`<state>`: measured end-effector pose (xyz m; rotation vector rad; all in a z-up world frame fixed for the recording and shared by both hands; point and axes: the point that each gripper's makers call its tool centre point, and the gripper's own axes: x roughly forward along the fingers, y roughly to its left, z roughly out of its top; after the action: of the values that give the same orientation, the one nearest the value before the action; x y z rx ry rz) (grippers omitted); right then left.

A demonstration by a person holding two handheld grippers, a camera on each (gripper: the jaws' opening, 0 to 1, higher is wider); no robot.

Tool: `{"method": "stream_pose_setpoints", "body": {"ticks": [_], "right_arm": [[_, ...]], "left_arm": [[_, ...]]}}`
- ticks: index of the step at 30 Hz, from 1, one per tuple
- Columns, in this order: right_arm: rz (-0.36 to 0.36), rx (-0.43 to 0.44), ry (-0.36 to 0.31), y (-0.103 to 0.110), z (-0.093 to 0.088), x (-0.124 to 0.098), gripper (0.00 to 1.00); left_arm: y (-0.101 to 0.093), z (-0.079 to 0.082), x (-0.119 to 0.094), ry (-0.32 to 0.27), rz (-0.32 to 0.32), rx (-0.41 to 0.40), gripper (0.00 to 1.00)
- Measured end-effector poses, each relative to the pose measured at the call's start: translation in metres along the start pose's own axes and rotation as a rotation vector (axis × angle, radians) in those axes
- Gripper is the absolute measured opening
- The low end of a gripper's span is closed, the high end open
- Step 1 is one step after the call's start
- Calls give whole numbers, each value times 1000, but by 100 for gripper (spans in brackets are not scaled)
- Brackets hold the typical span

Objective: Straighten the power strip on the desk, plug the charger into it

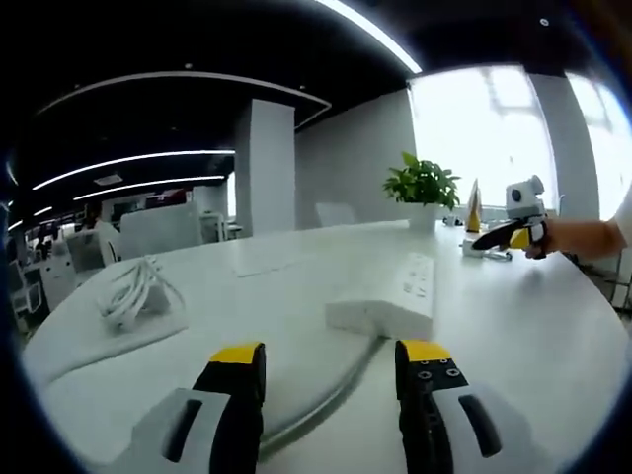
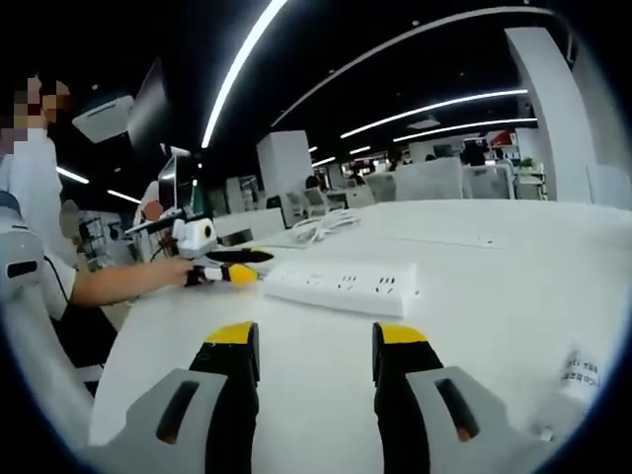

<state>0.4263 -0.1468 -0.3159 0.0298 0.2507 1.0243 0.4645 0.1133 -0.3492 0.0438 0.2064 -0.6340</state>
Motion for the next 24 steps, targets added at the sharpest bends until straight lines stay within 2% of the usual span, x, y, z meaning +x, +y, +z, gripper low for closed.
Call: {"method": "stream_pose_setpoints", "body": {"ticks": [8, 16, 18, 24], "right_arm": [[8, 25, -3, -2, -5, 5, 45], [16, 38, -9, -3, -10, 8, 45], [18, 43, -20, -3, -9, 6, 45], [2, 44, -21, -8, -10, 3, 45]], "left_arm": [[-4, 3, 2, -15, -23, 43, 55], [-4, 7, 10, -24, -31, 35, 52], [-3, 5, 10, -16, -28, 47, 49], [-5, 5, 9, -19, -47, 31, 49]]}}
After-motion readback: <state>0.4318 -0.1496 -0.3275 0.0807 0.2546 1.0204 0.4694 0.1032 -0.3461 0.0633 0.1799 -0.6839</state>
